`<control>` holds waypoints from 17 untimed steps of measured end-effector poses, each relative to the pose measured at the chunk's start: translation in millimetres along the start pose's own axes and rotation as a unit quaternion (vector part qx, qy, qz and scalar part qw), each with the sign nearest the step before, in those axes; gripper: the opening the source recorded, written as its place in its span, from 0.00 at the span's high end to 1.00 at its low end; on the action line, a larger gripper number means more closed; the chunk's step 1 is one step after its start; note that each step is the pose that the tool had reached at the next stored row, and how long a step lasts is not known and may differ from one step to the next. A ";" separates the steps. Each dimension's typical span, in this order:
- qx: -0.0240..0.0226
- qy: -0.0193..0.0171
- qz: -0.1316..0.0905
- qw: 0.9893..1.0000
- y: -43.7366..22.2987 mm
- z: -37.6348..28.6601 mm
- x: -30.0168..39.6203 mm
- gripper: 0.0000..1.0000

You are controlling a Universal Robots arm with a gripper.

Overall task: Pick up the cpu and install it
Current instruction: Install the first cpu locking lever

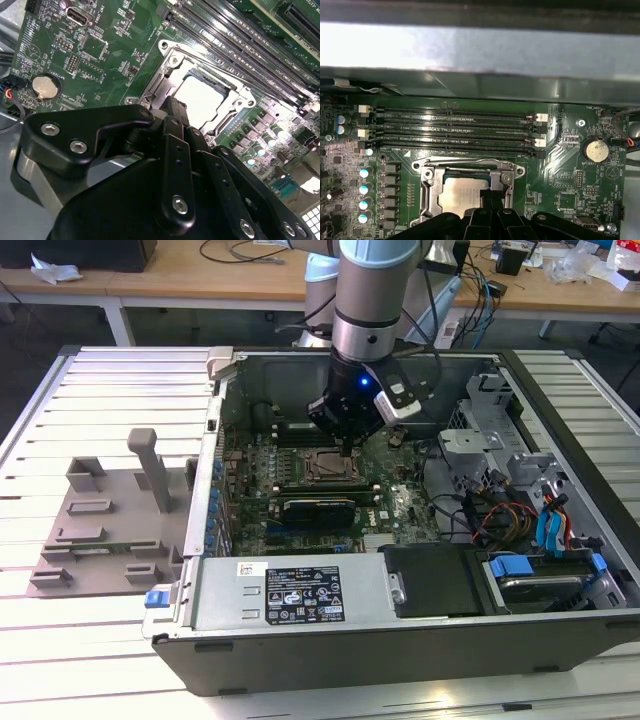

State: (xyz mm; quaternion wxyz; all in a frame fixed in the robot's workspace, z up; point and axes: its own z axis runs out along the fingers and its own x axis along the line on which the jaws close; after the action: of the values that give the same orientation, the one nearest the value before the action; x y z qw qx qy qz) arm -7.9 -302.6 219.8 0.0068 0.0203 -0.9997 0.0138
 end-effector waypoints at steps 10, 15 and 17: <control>0.003 0.000 0.000 1.000 -0.4 -12.9 0.2 0.89; 0.004 0.000 0.000 1.000 -0.6 -21.5 0.3 0.89; 0.004 0.000 0.000 1.000 -0.7 -26.6 0.4 0.89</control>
State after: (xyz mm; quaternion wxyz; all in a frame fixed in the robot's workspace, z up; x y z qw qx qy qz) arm -7.9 -302.7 246.5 0.0068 0.0203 -0.9996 0.0174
